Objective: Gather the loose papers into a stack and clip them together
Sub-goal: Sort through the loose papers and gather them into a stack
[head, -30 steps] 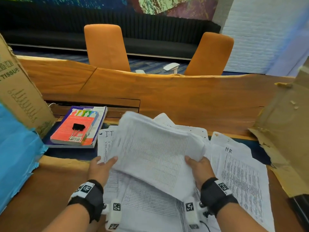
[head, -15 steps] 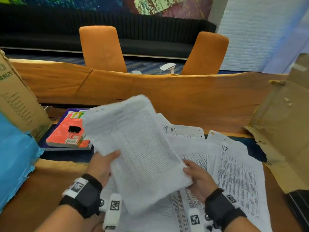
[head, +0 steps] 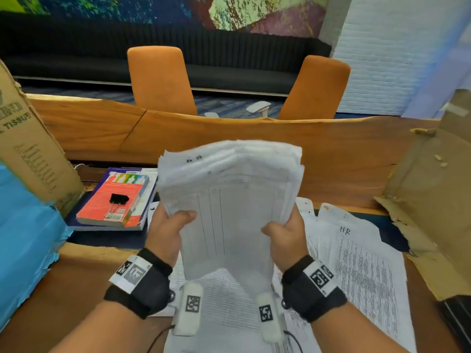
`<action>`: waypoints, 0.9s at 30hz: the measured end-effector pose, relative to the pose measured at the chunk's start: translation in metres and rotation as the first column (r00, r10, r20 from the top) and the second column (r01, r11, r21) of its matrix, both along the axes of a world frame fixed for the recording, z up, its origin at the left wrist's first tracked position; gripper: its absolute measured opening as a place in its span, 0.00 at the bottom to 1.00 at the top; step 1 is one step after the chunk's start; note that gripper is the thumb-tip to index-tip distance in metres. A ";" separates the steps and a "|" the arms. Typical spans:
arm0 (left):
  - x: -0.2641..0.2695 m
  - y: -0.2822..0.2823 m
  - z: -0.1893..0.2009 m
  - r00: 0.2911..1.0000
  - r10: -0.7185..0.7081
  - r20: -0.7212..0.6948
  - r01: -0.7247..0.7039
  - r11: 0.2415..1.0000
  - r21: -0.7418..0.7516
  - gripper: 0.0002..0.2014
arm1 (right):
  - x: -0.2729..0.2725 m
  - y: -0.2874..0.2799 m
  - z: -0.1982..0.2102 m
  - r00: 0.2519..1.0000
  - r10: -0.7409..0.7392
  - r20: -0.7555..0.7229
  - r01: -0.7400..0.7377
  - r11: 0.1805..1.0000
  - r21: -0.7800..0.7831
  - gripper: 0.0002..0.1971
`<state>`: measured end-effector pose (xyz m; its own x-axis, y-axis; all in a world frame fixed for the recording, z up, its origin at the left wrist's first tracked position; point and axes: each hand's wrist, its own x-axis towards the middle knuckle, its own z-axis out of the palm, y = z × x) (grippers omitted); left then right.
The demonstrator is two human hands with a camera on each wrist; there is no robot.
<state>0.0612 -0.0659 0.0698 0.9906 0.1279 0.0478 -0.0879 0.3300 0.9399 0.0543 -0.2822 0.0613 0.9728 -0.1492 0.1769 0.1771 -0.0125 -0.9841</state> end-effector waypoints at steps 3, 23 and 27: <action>-0.001 0.000 -0.004 0.999 -0.046 0.010 0.044 0.989 0.141 0.27 | 0.002 0.000 0.000 1.000 -0.007 0.008 0.006 0.997 0.075 0.24; -0.012 -0.002 -0.071 0.972 0.112 -0.208 -0.014 0.905 0.425 0.12 | -0.005 -0.002 -0.051 0.955 0.086 -0.285 -0.082 0.996 0.026 0.16; -0.007 0.010 -0.073 0.963 0.163 -0.216 -0.043 0.880 0.473 0.06 | 0.001 -0.044 -0.048 0.872 0.269 -0.409 -0.386 0.892 -0.236 0.22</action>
